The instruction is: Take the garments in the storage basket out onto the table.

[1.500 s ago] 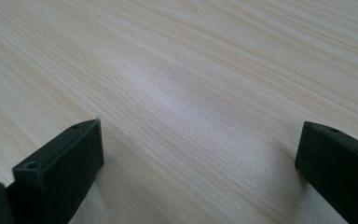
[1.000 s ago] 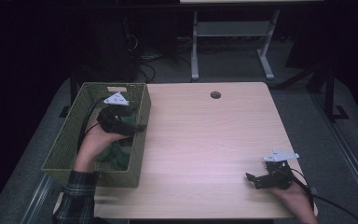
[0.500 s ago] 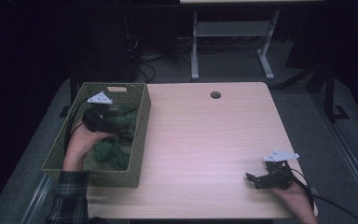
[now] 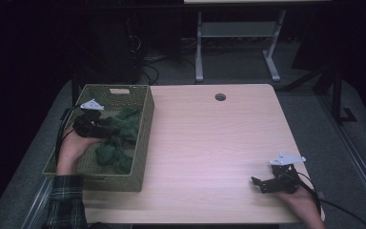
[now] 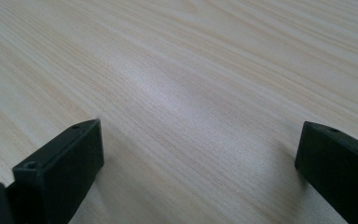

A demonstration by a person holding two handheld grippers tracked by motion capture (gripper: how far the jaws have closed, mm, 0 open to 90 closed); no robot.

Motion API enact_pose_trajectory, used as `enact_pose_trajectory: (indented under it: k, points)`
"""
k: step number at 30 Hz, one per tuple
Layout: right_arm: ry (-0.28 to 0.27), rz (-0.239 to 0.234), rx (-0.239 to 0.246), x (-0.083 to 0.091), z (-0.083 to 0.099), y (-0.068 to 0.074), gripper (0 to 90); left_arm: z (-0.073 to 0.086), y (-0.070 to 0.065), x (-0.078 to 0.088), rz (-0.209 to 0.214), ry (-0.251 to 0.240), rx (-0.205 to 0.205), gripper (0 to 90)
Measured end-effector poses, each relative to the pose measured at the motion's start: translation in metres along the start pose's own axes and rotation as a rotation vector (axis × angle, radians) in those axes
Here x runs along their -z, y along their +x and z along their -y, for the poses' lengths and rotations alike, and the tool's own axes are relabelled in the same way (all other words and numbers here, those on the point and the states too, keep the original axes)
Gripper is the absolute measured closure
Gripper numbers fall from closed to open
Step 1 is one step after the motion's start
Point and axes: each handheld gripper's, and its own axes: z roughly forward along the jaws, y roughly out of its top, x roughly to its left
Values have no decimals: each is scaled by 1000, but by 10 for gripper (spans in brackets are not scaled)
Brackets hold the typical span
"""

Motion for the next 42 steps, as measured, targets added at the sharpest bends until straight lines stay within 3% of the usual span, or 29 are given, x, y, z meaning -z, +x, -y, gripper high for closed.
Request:
enact_pose_trajectory:
  k: [13, 26, 31, 33, 35, 36, 38, 42]
  points:
    - [0, 0, 0, 0, 0, 0, 7, 18, 15, -21, -8, 94, 29, 413]
    - [0, 0, 0, 0, 0, 0, 8, 27, 18, -40, -23, 177, 8, 453]
    - [0, 0, 0, 0, 0, 0, 8, 28, 19, -43, -3, 178, 17, 530]
    - [0, 0, 0, 0, 0, 0, 8, 28, 19, -44, -3, 180, 20, 626]
    - [0, 0, 0, 0, 0, 0, 8, 27, 20, -43, 1, 188, 27, 654]
    - [0, 0, 0, 0, 0, 0, 8, 27, 20, -42, 11, 187, 48, 721]
    - [0, 0, 0, 0, 0, 0, 8, 27, 21, -41, 32, 185, 70, 763]
    - [0, 0, 0, 0, 0, 0, 8, 26, 21, -41, 51, 191, 93, 783]
